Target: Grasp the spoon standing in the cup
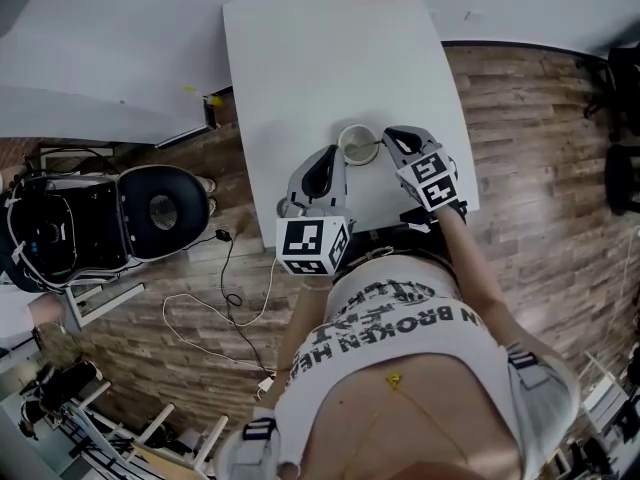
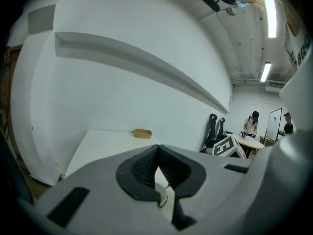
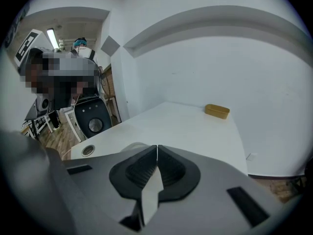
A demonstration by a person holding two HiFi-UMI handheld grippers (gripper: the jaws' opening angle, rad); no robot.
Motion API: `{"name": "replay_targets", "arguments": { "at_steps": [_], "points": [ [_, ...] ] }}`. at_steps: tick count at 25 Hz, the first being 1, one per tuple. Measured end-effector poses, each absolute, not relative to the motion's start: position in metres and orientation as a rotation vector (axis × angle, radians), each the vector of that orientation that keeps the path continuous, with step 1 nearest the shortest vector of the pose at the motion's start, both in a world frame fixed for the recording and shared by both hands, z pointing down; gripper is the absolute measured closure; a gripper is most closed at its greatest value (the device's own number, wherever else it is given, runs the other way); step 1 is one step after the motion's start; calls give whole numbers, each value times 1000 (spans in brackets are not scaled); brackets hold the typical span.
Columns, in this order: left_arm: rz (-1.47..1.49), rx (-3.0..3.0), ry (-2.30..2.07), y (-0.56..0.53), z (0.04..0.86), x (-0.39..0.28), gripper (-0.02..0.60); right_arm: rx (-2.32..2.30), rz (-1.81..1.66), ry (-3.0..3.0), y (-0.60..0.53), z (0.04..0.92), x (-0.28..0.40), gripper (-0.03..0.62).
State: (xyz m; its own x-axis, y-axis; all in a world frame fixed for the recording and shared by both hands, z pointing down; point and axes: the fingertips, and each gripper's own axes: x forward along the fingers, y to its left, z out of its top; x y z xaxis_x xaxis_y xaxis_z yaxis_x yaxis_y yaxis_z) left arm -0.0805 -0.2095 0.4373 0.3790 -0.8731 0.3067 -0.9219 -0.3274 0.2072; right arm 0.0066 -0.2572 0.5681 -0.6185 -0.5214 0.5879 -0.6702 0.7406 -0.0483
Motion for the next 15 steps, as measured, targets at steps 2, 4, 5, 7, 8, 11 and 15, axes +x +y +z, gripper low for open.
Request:
{"name": "replay_targets", "arguments": {
  "at_steps": [2,4,5,7,8,11,15],
  "points": [
    [204,2299,-1559,-209,440,-81,585,904,398,-2378,-255,572,9,585],
    [209,2299,-1556,-206,441,-81,586,908,425,-2371,-251,577,12,585],
    [211,2299,-1555,-204,442,-81,586,909,430,-2369,-249,578,13,585],
    [213,2298,-1553,-199,442,-81,586,907,440,-2371,-245,580,13,585],
    [215,2297,-1552,-196,443,-81,585,907,450,-2376,-243,579,13,585],
    [219,2294,-1548,-191,444,-81,586,918,498,-2394,-241,578,12,582],
    [222,2285,-1549,-189,445,-83,586,910,573,-2394,-244,581,9,515]
  ]
}}
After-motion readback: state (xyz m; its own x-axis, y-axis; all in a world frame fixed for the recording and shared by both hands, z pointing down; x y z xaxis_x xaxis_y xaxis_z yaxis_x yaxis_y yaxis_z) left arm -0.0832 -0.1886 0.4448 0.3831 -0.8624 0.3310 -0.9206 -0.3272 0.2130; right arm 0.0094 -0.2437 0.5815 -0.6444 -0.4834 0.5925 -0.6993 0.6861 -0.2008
